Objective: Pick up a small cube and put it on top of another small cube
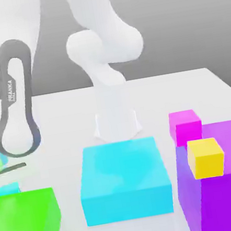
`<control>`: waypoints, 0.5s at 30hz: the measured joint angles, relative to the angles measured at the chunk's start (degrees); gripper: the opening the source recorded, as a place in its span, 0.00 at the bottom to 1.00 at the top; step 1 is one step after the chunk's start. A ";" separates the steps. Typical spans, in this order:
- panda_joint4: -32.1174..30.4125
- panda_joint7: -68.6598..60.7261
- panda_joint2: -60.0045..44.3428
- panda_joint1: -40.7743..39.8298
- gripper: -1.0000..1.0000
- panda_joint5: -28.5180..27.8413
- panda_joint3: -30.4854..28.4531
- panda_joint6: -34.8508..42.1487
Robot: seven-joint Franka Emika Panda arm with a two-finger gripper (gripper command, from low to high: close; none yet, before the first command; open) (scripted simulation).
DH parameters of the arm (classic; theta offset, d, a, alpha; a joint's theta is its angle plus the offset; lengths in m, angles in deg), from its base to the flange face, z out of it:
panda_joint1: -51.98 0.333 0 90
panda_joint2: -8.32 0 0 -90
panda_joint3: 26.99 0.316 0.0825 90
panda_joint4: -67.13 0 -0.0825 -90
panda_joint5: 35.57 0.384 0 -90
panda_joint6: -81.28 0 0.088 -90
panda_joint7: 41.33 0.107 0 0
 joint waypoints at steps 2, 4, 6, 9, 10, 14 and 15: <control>-0.90 3.31 2.96 2.56 0.00 -4.40 -3.45 1.78; -1.83 6.72 6.05 4.67 0.00 -8.97 -6.49 3.57; -0.60 8.73 8.50 5.59 0.00 -9.25 -6.69 4.83; 4.09 11.19 11.00 8.55 0.00 -6.60 -2.96 8.34; 5.59 12.52 11.71 10.23 0.00 -6.69 -1.43 10.15; 10.83 18.60 14.32 19.06 0.00 -9.20 4.68 17.72; 12.05 20.25 14.94 21.90 0.00 -10.17 5.98 19.67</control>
